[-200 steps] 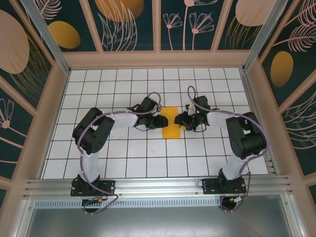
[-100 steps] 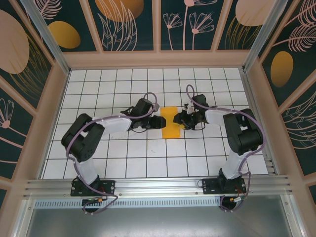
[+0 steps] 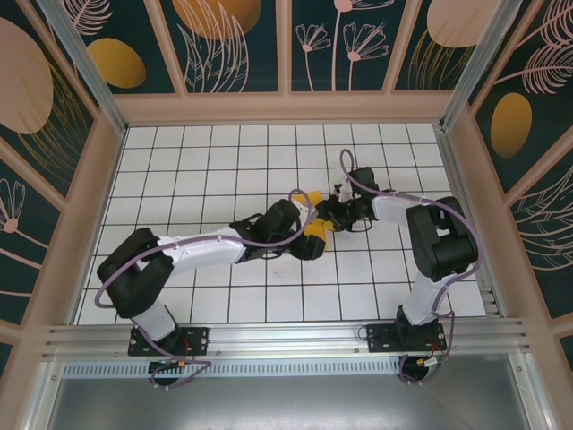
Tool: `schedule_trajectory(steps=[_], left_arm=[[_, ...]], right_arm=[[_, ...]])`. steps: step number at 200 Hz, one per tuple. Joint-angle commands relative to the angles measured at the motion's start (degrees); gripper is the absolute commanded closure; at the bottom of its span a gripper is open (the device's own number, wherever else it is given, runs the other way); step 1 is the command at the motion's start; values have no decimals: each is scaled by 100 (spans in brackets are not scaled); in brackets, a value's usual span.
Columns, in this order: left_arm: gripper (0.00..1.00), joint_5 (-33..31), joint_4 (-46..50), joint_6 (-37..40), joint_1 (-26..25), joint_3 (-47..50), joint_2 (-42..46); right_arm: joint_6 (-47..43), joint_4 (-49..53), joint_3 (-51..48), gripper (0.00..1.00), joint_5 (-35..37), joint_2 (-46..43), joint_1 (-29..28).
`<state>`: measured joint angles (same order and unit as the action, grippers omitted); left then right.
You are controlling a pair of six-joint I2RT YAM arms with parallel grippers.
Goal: Fold a paper plane with a square sheet of paper (fold left side to right side)
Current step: Fold the triangle a second time at the center of the table.
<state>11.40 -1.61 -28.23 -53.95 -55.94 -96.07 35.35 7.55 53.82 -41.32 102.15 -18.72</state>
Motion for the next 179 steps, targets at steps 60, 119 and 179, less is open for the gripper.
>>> schedule_trajectory(steps=[60,119,179], left_arm=[[30,-1685,972,514,-435,-1195,-1041],[29,-2294,1426,586,-578,-1591,-1354],[41,-2522,1536,577,-625,-1718,-1502]], right_arm=[[331,-107,165,60,-318,-181,-60],[462,-235,120,60,-378,-178,-111],[506,-304,80,60,-382,-193,-147]])
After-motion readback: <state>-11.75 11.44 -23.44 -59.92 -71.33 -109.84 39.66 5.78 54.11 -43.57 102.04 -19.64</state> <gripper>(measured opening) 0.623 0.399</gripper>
